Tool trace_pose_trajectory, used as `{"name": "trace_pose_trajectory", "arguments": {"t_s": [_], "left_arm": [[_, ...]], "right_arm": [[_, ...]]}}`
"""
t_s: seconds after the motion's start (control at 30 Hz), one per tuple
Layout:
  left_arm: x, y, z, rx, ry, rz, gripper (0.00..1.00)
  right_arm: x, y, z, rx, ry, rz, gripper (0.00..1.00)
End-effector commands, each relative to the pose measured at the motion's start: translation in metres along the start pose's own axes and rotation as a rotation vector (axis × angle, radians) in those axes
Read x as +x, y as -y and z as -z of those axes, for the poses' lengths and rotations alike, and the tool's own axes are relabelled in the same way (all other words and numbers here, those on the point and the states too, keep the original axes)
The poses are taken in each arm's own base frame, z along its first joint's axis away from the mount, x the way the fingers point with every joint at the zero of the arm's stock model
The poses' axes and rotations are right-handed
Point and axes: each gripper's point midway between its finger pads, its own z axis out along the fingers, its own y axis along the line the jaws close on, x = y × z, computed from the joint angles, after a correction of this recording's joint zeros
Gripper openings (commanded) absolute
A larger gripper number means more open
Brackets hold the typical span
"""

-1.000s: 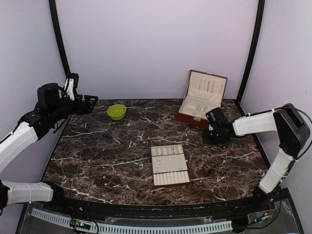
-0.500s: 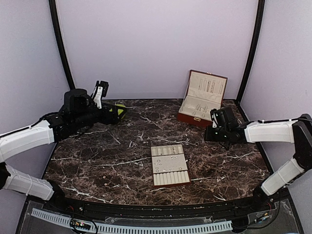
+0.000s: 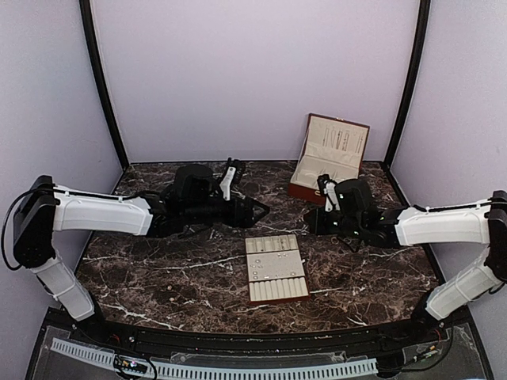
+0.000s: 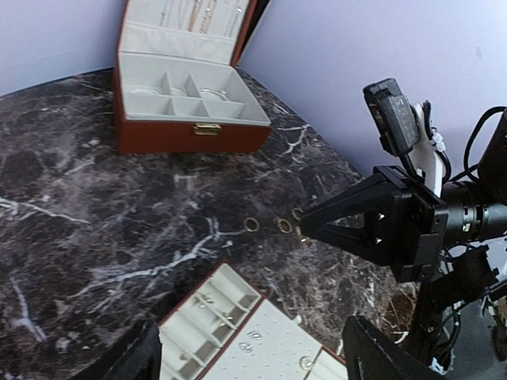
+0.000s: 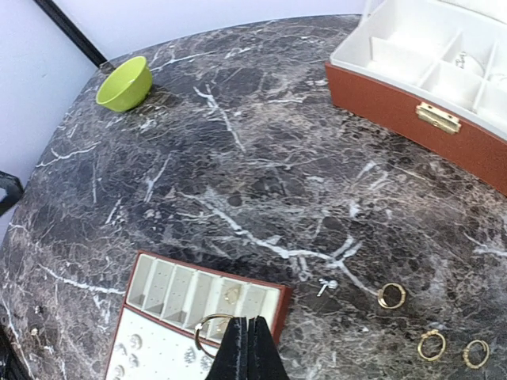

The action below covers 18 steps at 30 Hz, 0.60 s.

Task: Organize the mixed jewelry
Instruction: Pass from the right arm to the left

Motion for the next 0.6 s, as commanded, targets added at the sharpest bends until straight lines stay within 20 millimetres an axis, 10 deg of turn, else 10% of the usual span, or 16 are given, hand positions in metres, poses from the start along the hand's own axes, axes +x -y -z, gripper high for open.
{"name": "trace_pose_trajectory", "arguments": {"t_s": [0.0,0.57], "left_arm": [[-0.014,0.041,-0.013,0.154,0.03,0.038,0.81],[0.014,0.044,-0.047,0.203,-0.086,0.158,0.6]], "right_arm": [[-0.011,-0.034,0.0,-0.091,0.064,0.022,0.0],[-0.012,-0.084,-0.003,-0.199,0.089,0.112,0.0]]}}
